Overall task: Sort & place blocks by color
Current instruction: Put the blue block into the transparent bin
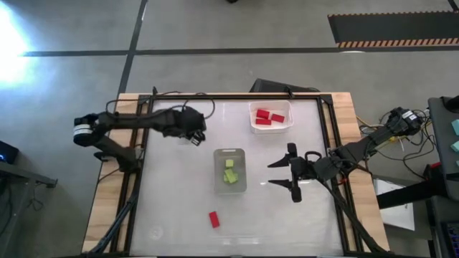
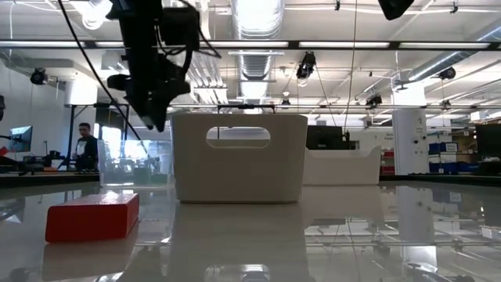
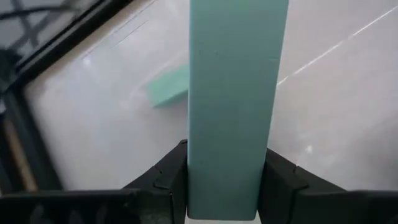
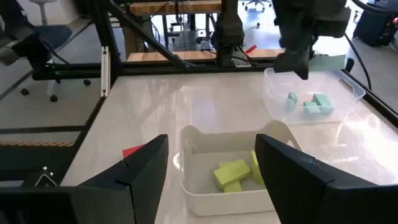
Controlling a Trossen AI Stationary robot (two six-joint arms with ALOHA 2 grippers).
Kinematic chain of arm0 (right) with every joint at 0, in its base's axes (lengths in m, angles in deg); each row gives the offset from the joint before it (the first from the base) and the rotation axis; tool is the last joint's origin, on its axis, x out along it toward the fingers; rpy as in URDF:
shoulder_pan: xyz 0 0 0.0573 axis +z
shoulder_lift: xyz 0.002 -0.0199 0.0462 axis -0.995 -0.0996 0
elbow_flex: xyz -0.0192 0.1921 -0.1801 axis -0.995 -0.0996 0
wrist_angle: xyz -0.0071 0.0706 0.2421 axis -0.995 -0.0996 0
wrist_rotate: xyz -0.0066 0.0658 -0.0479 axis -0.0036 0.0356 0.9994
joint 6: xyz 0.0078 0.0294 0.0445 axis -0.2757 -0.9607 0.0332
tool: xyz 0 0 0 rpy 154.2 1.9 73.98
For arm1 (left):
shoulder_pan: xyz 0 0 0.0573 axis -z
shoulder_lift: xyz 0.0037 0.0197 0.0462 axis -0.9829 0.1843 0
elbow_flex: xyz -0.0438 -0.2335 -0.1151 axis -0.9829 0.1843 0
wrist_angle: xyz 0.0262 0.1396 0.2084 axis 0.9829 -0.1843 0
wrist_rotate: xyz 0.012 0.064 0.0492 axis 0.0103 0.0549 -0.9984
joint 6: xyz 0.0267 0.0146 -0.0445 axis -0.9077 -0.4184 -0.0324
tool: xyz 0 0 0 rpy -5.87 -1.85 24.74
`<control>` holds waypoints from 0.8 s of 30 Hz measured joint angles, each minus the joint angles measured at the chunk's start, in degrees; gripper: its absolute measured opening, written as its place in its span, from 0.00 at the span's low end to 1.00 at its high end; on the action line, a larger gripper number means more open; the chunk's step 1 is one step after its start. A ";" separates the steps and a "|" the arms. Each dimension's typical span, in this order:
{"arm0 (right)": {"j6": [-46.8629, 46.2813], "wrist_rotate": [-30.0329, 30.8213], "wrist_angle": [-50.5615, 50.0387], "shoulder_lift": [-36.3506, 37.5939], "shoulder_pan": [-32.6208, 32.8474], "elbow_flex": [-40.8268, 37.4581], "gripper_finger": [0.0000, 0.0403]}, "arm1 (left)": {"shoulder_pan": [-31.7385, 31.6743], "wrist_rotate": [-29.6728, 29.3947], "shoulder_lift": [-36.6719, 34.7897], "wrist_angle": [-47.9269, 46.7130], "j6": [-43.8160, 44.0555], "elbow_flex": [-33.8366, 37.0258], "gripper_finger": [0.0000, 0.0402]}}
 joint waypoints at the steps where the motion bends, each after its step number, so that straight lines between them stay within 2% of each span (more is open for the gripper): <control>1: 0.03 0.00 -0.03 0.02 0.00 0.00 0.57 | -1.41 0.66 0.13 -0.93 -0.48 0.00 0.29; 9: 0.12 0.00 -0.21 -0.13 0.00 0.00 0.57 | -7.89 6.65 0.11 -8.73 -2.51 0.32 0.29; 24: 0.03 -0.01 -0.17 -0.15 0.00 0.00 0.57 | -8.38 6.89 0.15 -4.68 -3.22 3.82 0.29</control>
